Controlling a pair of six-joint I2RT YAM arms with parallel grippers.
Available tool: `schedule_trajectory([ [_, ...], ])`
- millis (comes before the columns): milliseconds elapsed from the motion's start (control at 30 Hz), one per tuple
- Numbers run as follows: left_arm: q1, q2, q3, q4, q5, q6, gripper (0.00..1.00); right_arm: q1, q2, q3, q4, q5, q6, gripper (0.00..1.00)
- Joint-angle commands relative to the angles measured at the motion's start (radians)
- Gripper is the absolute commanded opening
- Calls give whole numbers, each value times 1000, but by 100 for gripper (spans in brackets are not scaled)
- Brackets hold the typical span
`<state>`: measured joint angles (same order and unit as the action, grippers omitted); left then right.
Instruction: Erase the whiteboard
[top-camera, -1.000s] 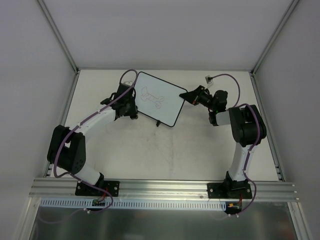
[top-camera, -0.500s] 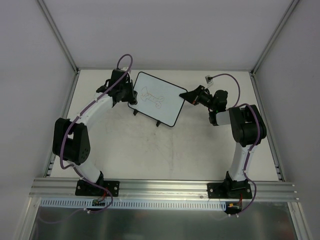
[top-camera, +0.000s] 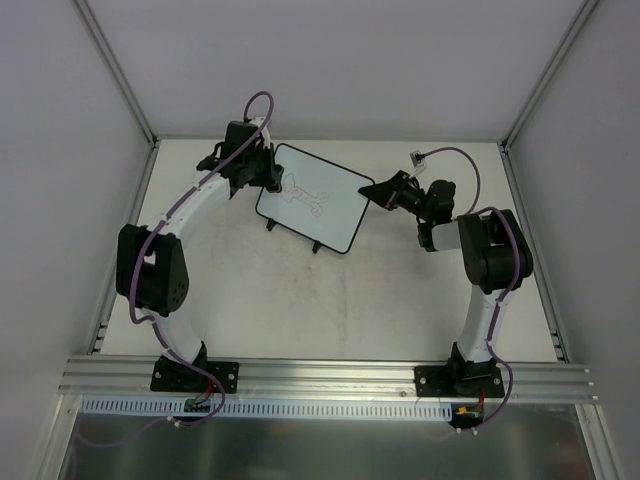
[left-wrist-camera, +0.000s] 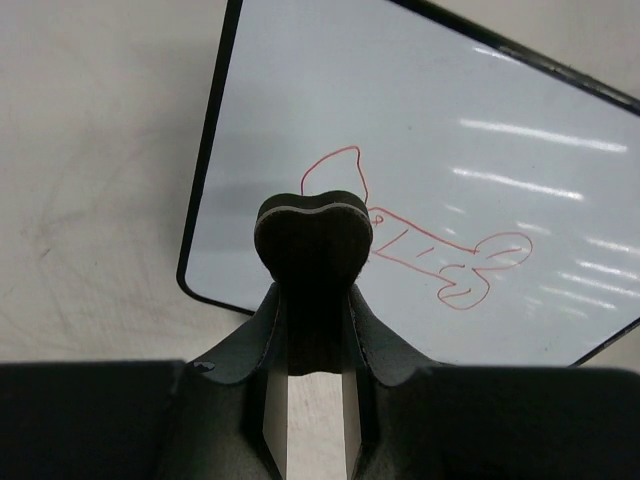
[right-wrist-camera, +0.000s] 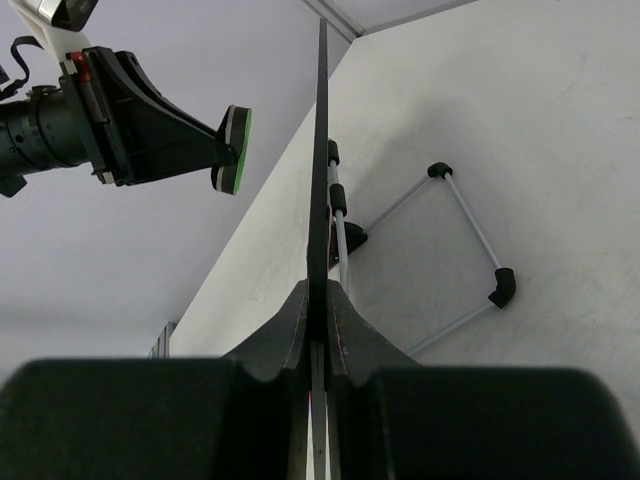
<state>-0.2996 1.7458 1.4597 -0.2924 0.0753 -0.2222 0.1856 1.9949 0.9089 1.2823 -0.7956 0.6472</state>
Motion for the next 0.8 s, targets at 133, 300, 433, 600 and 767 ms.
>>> schedule_trajectory([
  [133,34,90,135,-1,115,76,0,6,-36,30,244,-65,8,0],
  [300,34,165,209,-5,136,98,0,6,-39,30,246,-67,5,0],
  [433,34,205,269,-7,161,106,0,5,-39,30,246,-70,5,0],
  [600,36,227,292,-10,153,99,0,3,-36,33,246,-73,8,0],
  [767,33,253,307,-7,155,106,0,5,-41,35,246,-73,9,0],
])
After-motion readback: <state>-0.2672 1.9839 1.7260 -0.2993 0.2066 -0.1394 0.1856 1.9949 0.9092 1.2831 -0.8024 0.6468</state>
